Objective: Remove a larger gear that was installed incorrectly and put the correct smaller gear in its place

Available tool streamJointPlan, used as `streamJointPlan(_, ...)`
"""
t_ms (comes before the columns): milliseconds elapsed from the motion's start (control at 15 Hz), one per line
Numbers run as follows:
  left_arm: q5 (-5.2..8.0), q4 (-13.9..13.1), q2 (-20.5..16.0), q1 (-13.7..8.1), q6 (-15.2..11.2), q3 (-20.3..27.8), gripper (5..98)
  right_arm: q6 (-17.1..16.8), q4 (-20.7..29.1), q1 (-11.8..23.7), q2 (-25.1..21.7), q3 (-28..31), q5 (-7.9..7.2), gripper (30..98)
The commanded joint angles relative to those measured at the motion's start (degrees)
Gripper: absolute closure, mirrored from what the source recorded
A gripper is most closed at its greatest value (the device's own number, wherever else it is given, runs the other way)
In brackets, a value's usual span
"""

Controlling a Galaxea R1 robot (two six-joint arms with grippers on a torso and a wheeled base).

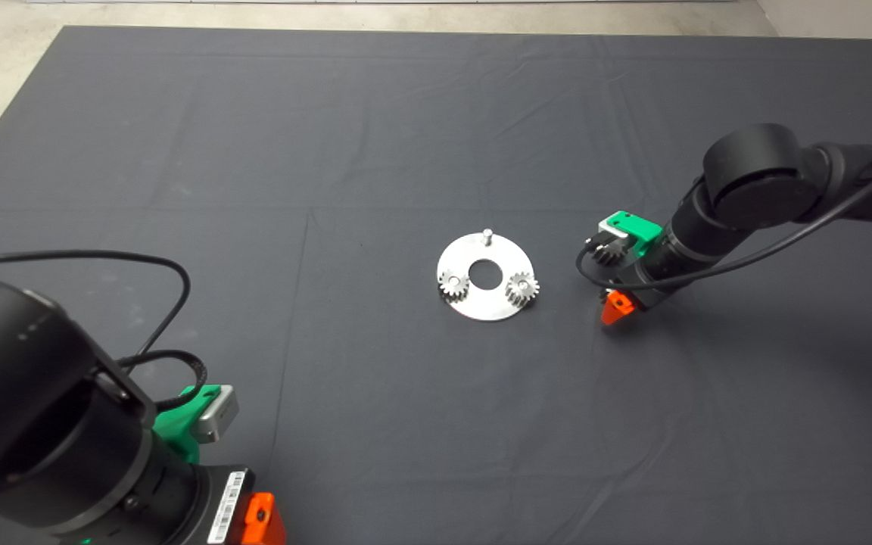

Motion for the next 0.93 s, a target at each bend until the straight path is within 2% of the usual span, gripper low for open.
streamJointPlan(0, 0.16, -1.05, -0.06, -0.22, -0.36, 0.77, 5.5, 0.06, -2.38, 0.93, 0.37, -0.33, -5.04, 31.5)
streamJointPlan(333, 0.16, -1.06, -0.06, -0.22, -0.36, 0.77, 5.5, -0.03, -2.38, 0.93, 2.79, -2.26, -5.04, 31.6)
streamJointPlan(733, 0.16, -1.05, -0.06, -0.22, -0.36, 0.77, 5.5, -0.03, -2.38, 0.93, 3.01, -3.49, -4.95, 32.9)
streamJointPlan(867, 0.16, -1.07, -0.06, -0.22, -0.36, 0.77, 5.5, -0.03, -2.38, 0.93, 2.99, -4.12, -4.95, 38.5)
